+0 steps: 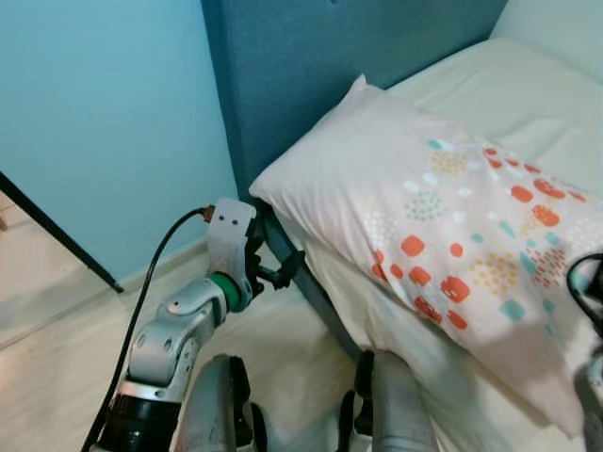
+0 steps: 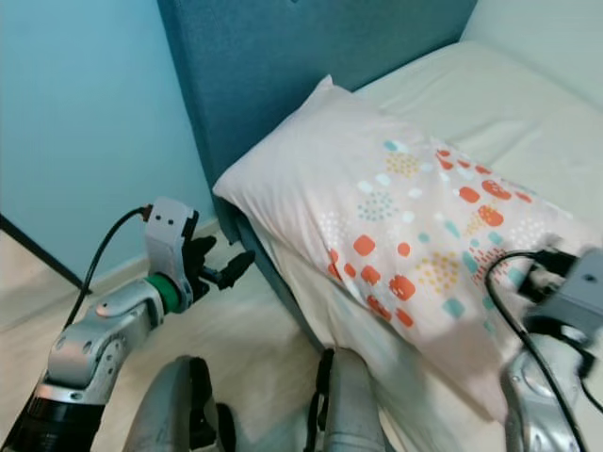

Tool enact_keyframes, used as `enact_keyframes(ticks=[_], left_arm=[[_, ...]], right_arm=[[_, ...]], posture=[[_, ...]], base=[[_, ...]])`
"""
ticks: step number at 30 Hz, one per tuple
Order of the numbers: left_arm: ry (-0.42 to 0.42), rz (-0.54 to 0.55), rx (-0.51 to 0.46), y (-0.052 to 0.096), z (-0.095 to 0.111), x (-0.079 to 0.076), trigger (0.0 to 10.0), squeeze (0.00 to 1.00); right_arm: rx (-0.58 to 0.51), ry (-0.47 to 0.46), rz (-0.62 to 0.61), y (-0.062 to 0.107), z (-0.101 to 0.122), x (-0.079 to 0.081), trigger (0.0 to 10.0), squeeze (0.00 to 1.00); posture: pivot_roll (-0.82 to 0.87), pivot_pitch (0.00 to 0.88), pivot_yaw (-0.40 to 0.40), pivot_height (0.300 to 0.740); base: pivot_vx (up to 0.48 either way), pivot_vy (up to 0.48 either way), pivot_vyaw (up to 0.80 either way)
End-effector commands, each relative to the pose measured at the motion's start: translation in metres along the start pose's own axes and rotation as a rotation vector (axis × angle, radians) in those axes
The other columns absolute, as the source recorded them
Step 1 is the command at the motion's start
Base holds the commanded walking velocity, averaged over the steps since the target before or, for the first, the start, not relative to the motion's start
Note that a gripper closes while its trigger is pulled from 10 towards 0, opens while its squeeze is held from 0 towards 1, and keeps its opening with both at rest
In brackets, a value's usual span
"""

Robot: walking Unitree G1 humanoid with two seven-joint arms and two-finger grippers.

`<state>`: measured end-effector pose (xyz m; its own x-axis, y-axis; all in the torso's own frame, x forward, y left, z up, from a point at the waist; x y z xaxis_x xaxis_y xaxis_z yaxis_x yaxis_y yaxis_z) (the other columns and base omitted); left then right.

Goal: Clean up the room

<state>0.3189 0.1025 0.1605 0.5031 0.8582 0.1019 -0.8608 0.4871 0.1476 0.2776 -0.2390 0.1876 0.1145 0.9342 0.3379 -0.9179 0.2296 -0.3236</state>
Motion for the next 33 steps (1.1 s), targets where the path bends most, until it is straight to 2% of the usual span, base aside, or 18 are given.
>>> enact_keyframes(ticks=[1,2,3,4,5,6,7,8,9,10,14,17,25,33], left_arm=[[0.003,-0.001,-0.007,0.002,-0.003,-0.002,10.0,0.0],[-0.011,0.017,-0.042,0.004,0.001,0.001,10.0,0.0],[-0.011,0.017,-0.042,0.004,0.001,0.001,10.0,0.0],[-0.022,0.029,-0.065,0.006,0.004,0.002,10.0,0.0],[-0.022,0.029,-0.065,0.006,0.004,0.002,10.0,0.0],[-0.044,0.047,-0.093,0.008,0.007,0.005,10.0,0.0],[-0.044,0.047,-0.093,0.008,0.007,0.005,10.0,0.0],[-0.078,0.078,-0.13,0.013,0.013,0.009,10.0,0.0],[-0.078,0.078,-0.13,0.013,0.013,0.009,10.0,0.0],[-0.093,0.089,-0.137,0.015,0.014,0.011,10.0,0.0],[-0.149,0.125,-0.137,0.017,0.012,0.015,10.0,0.0],[-0.159,0.13,-0.136,0.015,0.01,0.014,10.0,0.0],[-0.173,0.13,-0.141,0.011,0.007,0.008,10.0,0.0],[-0.167,0.15,-0.12,0.008,0.002,0.01,10.0,0.0]], right_arm=[[0.073,-0.092,0.125,0.005,-0.01,0.023,10.0,0.0],[0.113,-0.142,0.209,0.007,-0.021,0.046,10.0,0.0],[0.113,-0.142,0.209,0.007,-0.021,0.046,10.0,0.0],[0.13,-0.156,0.244,0.008,-0.026,0.057,10.0,0.0],[0.13,-0.156,0.244,0.008,-0.026,0.057,10.0,0.0],[0.162,-0.163,0.285,0.009,-0.033,0.069,10.0,0.0],[0.162,-0.163,0.285,0.009,-0.033,0.069,10.0,0.0],[0.167,-0.155,0.325,0.006,-0.039,0.083,10.0,0.0],[0.167,-0.155,0.325,0.006,-0.039,0.083,10.0,0.0],[0.151,-0.106,0.35,0.004,-0.039,0.087,10.0,0.0],[0.122,-0.039,0.358,-0.004,-0.04,0.093,10.0,0.0],[0.135,-0.012,0.347,-0.007,-0.044,0.091,10.0,0.0],[0.145,0.017,0.307,-0.012,-0.048,0.083,10.0,0.0],[0.143,0.027,0.281,-0.014,-0.052,0.076,10.0,0.0]], posture=[[0.01,0.224,0.033,0.605],[0.02,0.215,0.019,0.605],[0.02,0.215,0.019,0.605],[0.02,0.215,0.019,0.605],[0.02,0.215,0.019,0.605],[0.03,0.208,0.01,0.605],[0.03,0.208,0.01,0.605],[0.04,0.196,-0.002,0.605],[0.04,0.196,-0.002,0.605],[0.05,0.192,-0.006,0.605],[0.05,0.18,-0.016,0.619],[0.05,0.171,-0.022,0.629],[0.04,0.162,-0.028,0.654],[0.04,0.159,-0.03,0.684]], base=[[0.0,0.0,0.0],[0.0,0.0,0.0],[0.0,0.0,0.0],[0.0,0.0,0.0],[0.0,0.0,0.0],[0.0,0.0,0.0],[0.0,0.0,0.0],[0.0,0.0,0.0],[0.0,0.0,0.0],[0.0,0.0,0.0],[0.0,0.0,0.0],[0.0,0.0,0.0],[0.0,0.0,0.0],[0.0,0.0,0.0]])
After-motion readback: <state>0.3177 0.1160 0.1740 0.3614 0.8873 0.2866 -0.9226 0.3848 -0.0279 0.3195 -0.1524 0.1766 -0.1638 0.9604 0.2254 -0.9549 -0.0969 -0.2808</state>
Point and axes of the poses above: a point about 5 cm out from each wrist's last joint towards the gripper, its own y axis pointing back from the gripper into the wrist, its own z axis along the axis of the wrist's last joint, x = y × z, the point moved 1 cm from there along -y, pointing out of the wrist towards the gripper, and after that the axes turned 12 degrees about -y, right-handed, at the moved point
